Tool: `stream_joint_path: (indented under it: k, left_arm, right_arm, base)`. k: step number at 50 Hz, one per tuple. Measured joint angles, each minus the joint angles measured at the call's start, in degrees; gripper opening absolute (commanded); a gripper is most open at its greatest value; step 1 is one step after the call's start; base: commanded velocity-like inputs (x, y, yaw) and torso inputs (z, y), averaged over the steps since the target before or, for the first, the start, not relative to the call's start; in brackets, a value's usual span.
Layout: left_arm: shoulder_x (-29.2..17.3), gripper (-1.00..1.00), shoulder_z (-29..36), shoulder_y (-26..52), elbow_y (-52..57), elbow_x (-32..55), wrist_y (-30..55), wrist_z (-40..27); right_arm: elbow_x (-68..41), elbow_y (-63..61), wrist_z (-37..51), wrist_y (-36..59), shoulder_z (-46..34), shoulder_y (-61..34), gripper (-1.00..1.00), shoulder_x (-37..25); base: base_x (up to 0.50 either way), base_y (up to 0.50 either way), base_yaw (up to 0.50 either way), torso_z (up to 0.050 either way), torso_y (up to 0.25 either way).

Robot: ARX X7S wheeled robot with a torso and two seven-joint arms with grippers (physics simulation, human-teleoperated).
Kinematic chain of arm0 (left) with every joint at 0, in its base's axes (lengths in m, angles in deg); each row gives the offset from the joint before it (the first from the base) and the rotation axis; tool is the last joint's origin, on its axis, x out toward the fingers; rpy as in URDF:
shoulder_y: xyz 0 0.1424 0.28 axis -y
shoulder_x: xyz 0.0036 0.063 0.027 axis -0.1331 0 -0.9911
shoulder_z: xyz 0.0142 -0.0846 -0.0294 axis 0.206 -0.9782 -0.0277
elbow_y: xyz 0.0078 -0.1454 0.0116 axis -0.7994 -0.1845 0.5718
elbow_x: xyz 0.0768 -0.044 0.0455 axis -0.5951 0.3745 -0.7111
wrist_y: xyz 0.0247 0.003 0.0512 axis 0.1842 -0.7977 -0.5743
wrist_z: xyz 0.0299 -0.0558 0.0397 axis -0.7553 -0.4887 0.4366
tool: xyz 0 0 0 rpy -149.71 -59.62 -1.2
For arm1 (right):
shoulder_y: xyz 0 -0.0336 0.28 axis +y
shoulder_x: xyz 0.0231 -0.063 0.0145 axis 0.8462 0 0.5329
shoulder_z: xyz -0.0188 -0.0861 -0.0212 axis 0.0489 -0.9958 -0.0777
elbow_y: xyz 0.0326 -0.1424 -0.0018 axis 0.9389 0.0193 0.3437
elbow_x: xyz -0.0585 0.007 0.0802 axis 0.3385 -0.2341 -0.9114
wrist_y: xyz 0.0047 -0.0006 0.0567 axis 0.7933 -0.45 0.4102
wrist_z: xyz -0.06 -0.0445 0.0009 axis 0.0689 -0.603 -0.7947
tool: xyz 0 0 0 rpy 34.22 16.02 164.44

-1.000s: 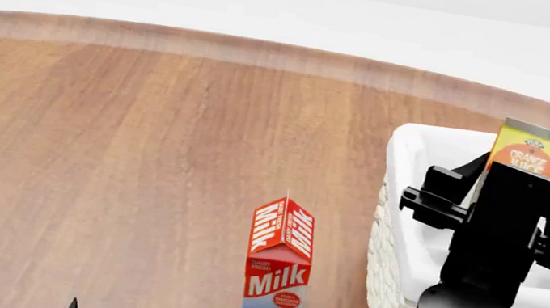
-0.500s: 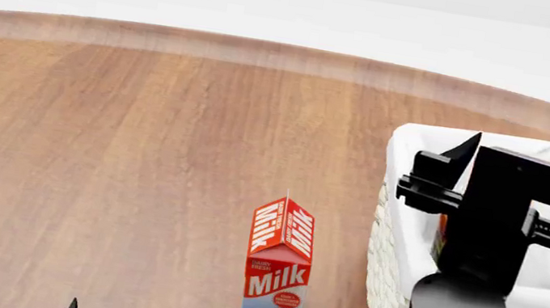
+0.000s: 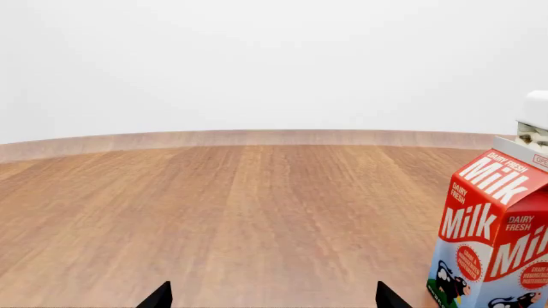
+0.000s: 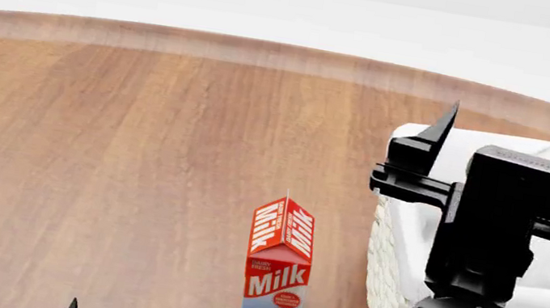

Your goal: Pick up the orange juice, and put it in the basket.

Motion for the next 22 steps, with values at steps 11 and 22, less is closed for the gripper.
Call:
stream_joint_path:
  k: [11,22]
  left_arm:
    - [-0.1,1.0,0.1,0.0,0.0,0.1,0.0,-0.1]
    - [-0.2,1.0,0.2,0.1,0.0,0.2,-0.1,-0.2]
  right_arm:
    - [-1.6,-9.6,-0.1,3.0,-0.1,2.7,1.0,-1.9]
    - [-2.9,-15.8,-0.1,4.8,-0.1,4.7,1.0,-3.1]
  base:
    - [0.0,0.0,0.0,0.0,0.0]
    - [0.0,0.0,0.0,0.0,0.0]
